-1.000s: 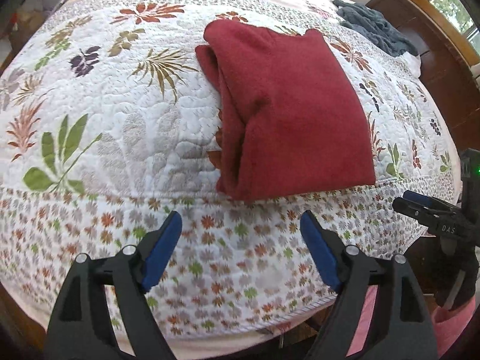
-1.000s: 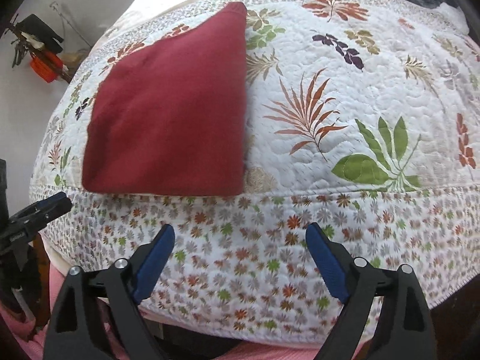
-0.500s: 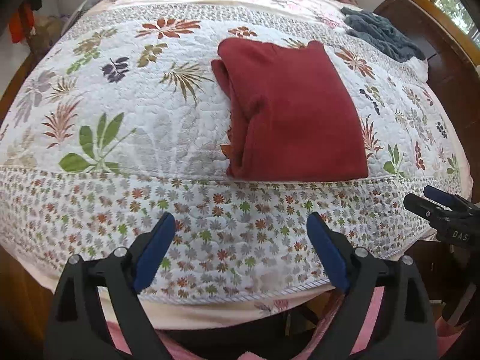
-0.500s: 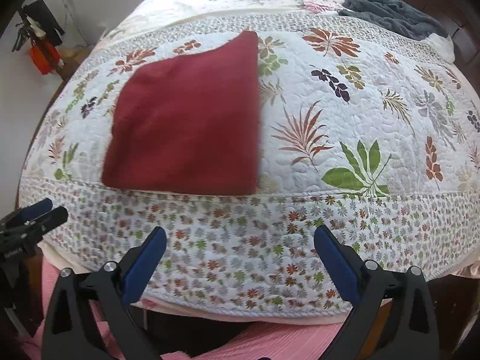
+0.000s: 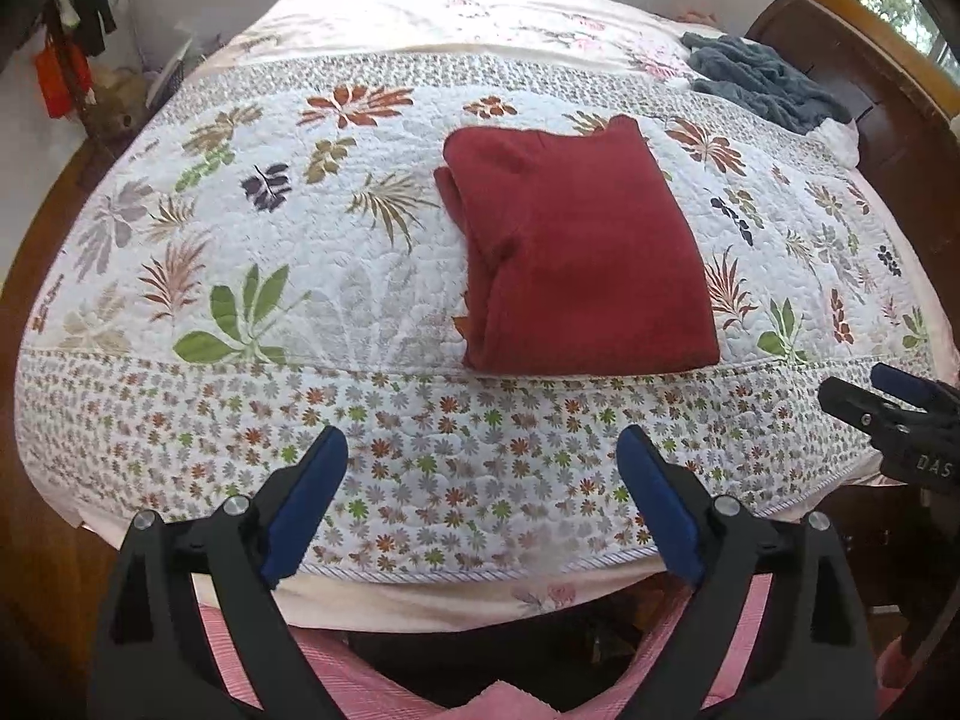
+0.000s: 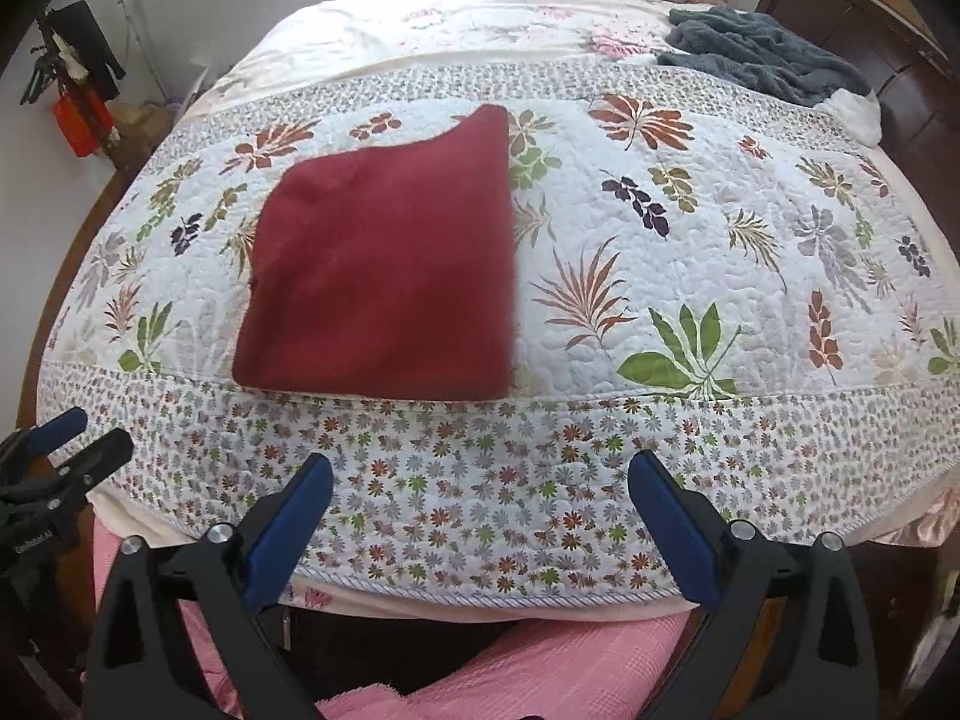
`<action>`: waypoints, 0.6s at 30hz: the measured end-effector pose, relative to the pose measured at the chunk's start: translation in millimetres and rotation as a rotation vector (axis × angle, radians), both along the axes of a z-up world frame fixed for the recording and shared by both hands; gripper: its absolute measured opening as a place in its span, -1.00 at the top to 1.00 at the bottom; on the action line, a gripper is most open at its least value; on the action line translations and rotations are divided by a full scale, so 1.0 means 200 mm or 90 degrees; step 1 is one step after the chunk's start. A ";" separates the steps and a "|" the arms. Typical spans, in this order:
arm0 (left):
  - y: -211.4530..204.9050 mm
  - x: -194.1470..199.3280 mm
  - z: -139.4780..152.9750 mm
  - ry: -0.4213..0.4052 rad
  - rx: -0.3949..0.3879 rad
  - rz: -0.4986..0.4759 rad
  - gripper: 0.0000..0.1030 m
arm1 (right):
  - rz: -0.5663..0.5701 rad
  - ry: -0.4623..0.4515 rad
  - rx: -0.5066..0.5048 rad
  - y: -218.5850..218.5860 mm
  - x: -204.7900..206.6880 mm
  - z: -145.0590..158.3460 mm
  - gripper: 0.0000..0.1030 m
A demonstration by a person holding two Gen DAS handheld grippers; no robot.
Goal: Fold small clothes
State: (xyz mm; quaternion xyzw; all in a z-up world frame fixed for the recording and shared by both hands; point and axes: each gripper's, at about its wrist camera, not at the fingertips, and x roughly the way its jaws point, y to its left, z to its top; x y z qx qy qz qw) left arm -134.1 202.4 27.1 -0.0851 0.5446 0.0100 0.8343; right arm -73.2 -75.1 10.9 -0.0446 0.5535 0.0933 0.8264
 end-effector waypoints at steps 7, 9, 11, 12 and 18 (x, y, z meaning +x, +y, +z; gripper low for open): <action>-0.02 -0.02 0.06 -0.014 0.025 0.000 -0.76 | 0.001 -0.024 -0.022 0.02 -0.04 0.09 -0.92; -0.03 -0.02 0.07 -0.017 0.029 -0.001 -0.76 | 0.002 -0.029 -0.027 0.02 -0.04 0.10 -0.92; -0.03 -0.03 0.08 -0.021 0.035 -0.002 -0.76 | 0.003 -0.031 -0.029 0.03 -0.04 0.11 -0.92; -0.04 -0.03 0.08 -0.021 0.036 -0.002 -0.76 | 0.002 -0.031 -0.028 0.03 -0.05 0.11 -0.92; -0.05 -0.03 0.08 -0.021 0.041 -0.004 -0.76 | -0.007 -0.023 -0.030 0.02 -0.04 0.11 -0.92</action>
